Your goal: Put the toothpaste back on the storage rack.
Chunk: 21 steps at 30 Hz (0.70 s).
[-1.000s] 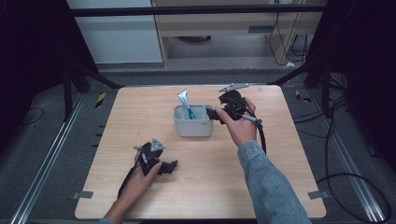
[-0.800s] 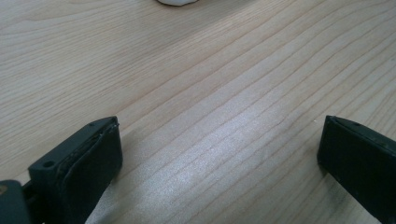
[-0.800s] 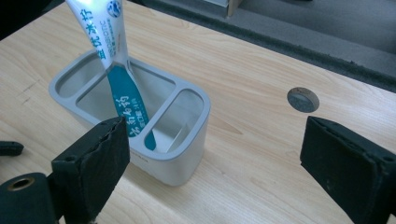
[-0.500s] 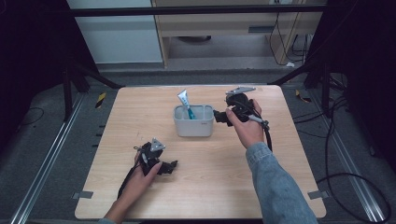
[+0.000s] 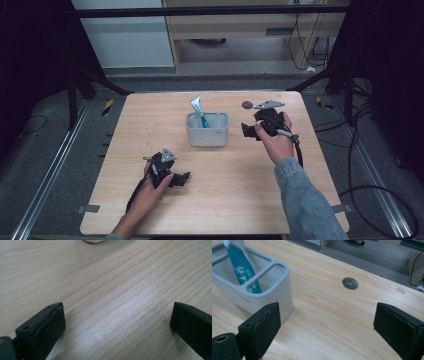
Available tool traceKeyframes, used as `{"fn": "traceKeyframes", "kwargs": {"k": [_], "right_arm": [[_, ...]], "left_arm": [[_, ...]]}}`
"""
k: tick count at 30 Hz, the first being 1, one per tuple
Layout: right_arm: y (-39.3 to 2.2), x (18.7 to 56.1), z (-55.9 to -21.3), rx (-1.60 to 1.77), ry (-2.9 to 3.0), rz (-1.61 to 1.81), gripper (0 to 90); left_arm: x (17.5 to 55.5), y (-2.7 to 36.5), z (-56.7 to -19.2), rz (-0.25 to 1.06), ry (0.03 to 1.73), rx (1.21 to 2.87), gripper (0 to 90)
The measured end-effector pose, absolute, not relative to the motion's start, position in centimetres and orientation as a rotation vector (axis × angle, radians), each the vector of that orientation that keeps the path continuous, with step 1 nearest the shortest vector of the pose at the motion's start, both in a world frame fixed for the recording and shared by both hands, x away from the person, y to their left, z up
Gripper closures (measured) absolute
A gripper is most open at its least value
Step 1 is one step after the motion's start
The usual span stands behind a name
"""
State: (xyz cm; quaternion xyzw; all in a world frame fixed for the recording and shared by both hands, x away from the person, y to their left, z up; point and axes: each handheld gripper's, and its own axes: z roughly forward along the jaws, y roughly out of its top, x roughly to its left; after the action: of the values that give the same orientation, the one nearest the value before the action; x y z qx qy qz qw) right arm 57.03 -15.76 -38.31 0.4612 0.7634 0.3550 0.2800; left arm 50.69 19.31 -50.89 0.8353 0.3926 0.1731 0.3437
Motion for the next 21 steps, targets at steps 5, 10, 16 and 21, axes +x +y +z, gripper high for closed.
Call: {"fn": "traceKeyframes", "kwargs": {"k": [5, 10, 16, 21], "right_arm": [[-17.1, 56.6, -39.4, 1.266, 2.018, 0.972, 8.0], [-18.1, 56.3, -40.3, 1.294, 2.012, 0.969, 7.8], [-19.3, 56.3, -41.6, 1.323, 2.015, 0.948, 8.1], [-20.3, 56.3, -42.9, 1.357, 2.015, 0.932, 8.4]], "left_arm": [[50.7, 19.3, -50.9, 0.450, 1.020, 2.170, 0.0], [50.7, 19.3, -50.9, 0.450, 1.020, 2.170, 0.0], [50.7, 19.3, -50.9, 0.450, 1.019, 2.171, 0.0], [50.7, 19.3, -50.9, 0.450, 1.021, 2.169, 0.0]]}}
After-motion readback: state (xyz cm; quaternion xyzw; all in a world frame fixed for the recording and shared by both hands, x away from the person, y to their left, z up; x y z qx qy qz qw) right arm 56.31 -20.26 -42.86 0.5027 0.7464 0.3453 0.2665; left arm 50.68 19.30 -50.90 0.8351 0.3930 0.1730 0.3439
